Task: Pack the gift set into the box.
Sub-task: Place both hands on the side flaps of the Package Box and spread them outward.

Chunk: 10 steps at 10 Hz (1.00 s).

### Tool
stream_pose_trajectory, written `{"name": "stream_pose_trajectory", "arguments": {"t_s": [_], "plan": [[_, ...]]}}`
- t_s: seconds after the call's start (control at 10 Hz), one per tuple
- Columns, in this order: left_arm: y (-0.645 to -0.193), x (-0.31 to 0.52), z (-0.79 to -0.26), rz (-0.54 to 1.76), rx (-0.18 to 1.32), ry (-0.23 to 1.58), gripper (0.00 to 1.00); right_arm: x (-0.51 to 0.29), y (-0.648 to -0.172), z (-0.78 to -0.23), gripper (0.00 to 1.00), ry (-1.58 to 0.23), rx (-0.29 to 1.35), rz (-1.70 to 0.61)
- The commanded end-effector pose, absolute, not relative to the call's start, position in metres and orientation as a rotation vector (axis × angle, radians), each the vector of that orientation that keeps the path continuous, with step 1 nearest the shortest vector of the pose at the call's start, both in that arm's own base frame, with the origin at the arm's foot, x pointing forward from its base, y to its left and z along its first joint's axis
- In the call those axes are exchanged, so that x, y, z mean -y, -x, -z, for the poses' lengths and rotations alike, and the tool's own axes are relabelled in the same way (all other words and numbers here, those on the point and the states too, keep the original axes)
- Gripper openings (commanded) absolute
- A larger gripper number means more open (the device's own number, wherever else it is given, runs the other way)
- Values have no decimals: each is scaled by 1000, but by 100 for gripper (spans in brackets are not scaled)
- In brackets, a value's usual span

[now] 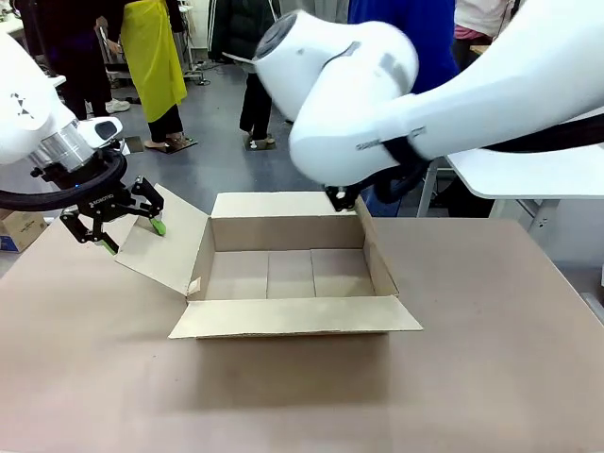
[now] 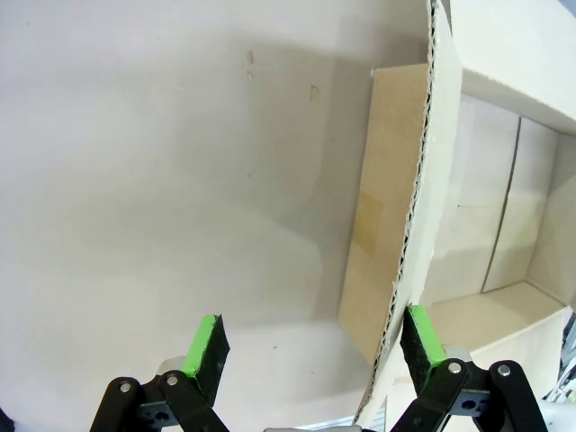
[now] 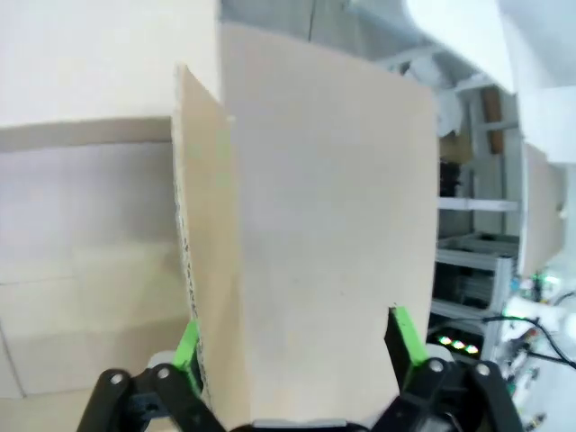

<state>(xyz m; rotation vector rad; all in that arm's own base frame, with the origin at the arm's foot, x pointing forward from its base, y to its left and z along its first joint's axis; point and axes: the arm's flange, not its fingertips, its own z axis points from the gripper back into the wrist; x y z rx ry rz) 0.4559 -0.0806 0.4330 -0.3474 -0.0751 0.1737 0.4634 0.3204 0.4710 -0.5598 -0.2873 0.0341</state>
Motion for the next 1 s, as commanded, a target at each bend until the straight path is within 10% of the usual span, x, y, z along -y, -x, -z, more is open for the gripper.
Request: {"name": "stream_pose_trajectory", "arguments": {"t_s": [0.0,0.6,0.9], "plan": [[-455,80,-434,-185,76,332,100,-269,-443,-476,100,463,310,82],[-455,80,-434,-185,76,332,100,-140,-418,-437,100,-53,407,248],[-455,80,-434,-185,76,332,100,-182,-432,-468,100,219,350,243]]}}
